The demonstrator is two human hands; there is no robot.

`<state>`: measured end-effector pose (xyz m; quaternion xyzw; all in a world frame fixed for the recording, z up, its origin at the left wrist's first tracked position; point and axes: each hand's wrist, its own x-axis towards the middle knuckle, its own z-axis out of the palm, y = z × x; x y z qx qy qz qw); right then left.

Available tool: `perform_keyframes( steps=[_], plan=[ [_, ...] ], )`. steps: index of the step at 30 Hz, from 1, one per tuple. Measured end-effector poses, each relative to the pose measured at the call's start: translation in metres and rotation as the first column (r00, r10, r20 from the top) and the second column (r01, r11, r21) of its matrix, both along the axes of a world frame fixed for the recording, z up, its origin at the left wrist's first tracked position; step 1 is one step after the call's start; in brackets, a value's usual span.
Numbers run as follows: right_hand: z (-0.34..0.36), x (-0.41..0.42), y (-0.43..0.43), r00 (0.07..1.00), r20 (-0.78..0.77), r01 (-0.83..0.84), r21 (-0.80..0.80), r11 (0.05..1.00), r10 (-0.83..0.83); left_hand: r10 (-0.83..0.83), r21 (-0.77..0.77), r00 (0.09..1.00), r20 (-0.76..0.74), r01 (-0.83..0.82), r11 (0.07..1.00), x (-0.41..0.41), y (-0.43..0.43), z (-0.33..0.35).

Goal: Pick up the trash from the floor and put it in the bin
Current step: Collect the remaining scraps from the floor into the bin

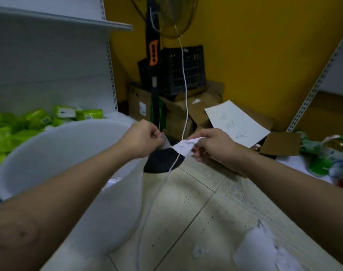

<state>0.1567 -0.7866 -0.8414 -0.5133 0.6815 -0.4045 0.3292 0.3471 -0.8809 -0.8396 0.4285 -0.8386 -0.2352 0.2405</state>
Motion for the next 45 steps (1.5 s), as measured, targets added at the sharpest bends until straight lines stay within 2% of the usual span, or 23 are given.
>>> perform_keyframes(
  steps=[5,8,12,15,19,23,26,28,32,34,37,40,43,45],
  plan=[
    [0.002,0.063,-0.043,0.985,-0.095,-0.142,0.011,0.99,0.143,0.113,-0.025,0.979,0.172,-0.111,0.994,0.078,-0.038,-0.002],
    [-0.012,0.103,-0.064,0.96,-0.184,-0.213,0.005,0.977,0.211,0.186,0.009,0.962,0.201,-0.192,0.981,0.113,-0.052,-0.011],
    [-0.036,0.134,-0.075,0.873,-0.341,-0.335,0.1,0.937,0.348,0.255,-0.001,0.934,0.25,-0.263,0.965,0.136,-0.062,-0.022],
    [-0.042,0.131,-0.072,0.803,-0.507,-0.315,0.085,0.945,0.313,0.24,-0.025,0.908,0.343,-0.246,0.969,0.139,-0.062,-0.029],
    [-0.037,0.094,-0.057,0.773,-0.582,-0.262,0.07,0.963,0.252,0.146,-0.089,0.934,0.327,-0.124,0.988,0.116,-0.053,-0.028],
    [-0.032,0.04,-0.035,0.718,-0.665,-0.181,0.11,0.977,0.208,-0.015,-0.189,0.953,0.304,0.075,0.979,0.064,-0.027,-0.028],
    [-0.044,0.004,-0.007,0.714,-0.672,-0.133,0.146,0.98,0.197,-0.171,-0.303,0.891,0.421,0.316,0.899,0.015,0.002,-0.034],
    [-0.06,-0.018,0.016,0.704,-0.677,-0.106,0.201,0.974,0.216,-0.24,-0.316,0.834,0.497,0.432,0.845,-0.02,0.02,-0.048],
    [-0.108,-0.063,0.066,0.725,-0.648,-0.028,0.31,0.95,0.232,-0.337,-0.185,0.769,0.544,0.501,0.845,-0.076,0.056,-0.101],
    [-0.138,-0.083,0.09,0.766,-0.611,0.017,0.329,0.944,0.199,-0.375,-0.102,0.742,0.555,0.508,0.855,-0.092,0.065,-0.135],
    [-0.188,-0.111,0.124,0.833,-0.544,0.127,0.363,0.923,0.099,-0.404,0.087,0.746,0.529,0.426,0.901,-0.11,0.077,-0.191],
    [-0.242,-0.136,0.15,0.842,-0.538,0.247,0.444,0.862,0.035,-0.438,0.279,0.731,0.524,0.339,0.899,-0.123,0.1,-0.251],
    [-0.29,-0.147,0.171,0.8,-0.58,0.283,0.586,0.759,0.15,-0.466,0.403,0.694,0.549,0.268,0.875,-0.125,0.121,-0.301],
    [-0.313,-0.144,0.18,0.78,-0.591,0.278,0.621,0.733,0.205,-0.446,0.433,0.697,0.561,0.212,0.876,-0.122,0.128,-0.323]
  ],
)
